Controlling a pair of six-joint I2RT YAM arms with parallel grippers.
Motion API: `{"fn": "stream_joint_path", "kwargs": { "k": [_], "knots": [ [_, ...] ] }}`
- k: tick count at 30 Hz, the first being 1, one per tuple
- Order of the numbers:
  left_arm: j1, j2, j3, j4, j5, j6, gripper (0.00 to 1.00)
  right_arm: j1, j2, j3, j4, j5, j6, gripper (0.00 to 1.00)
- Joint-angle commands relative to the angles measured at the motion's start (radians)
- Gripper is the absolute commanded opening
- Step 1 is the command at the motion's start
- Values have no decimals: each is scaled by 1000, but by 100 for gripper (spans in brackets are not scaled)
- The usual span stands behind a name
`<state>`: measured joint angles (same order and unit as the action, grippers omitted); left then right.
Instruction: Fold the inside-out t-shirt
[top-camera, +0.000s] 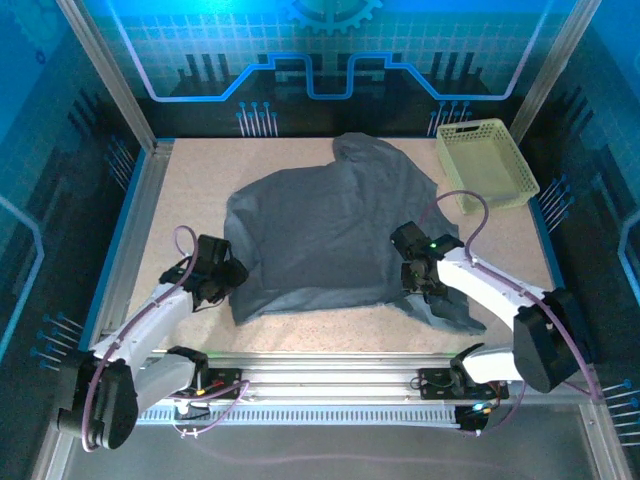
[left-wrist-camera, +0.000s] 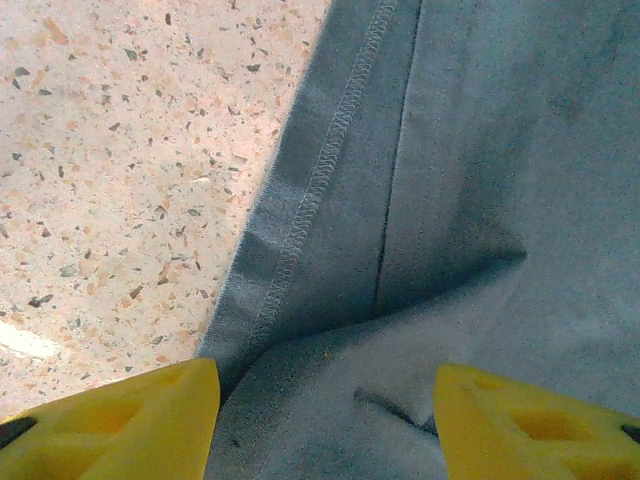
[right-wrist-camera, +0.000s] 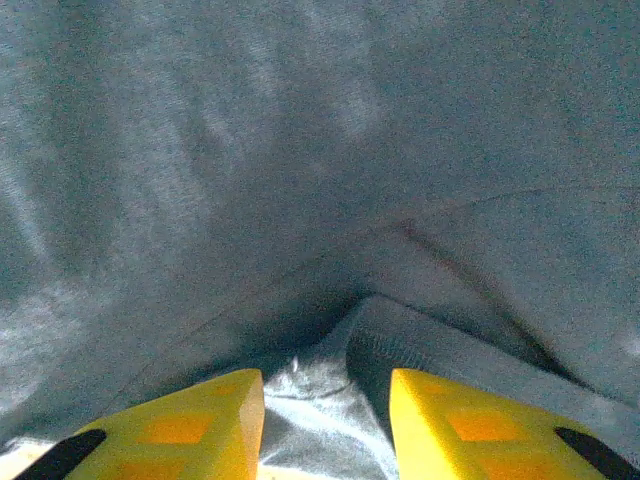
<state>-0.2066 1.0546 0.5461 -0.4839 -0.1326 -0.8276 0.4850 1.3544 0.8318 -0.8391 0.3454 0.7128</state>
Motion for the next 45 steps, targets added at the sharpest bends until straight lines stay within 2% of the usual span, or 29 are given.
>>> {"fn": "stream_joint_path", "kwargs": {
  "k": [1,12,15,21,28,32,39,45],
  "knots": [
    [6,38,-24,13,32,22,59,-24,33,-2,36,36,-15,38],
    [8,60,-20,37,35,25,59,-25,40,-61,46,-20,-10,23],
    [6,64,-17,37,37,28,59,-25,11,-85,43,-27,-2,23],
    [7,64,-16,39,34,33,59,3,-54,-112,18,-34,27,2],
    [23,47,-31,40,9,32,59,78,-176,-178,-56,-40,111,0],
    [40,27,-31,38,10,31,59,147,-250,-214,-83,-67,177,0],
    [86,18,-16,35,-1,53,59,359,-334,-199,-264,-24,367,0],
    [113,40,17,44,4,59,59,512,-394,-209,-334,-57,508,0]
  ]
}}
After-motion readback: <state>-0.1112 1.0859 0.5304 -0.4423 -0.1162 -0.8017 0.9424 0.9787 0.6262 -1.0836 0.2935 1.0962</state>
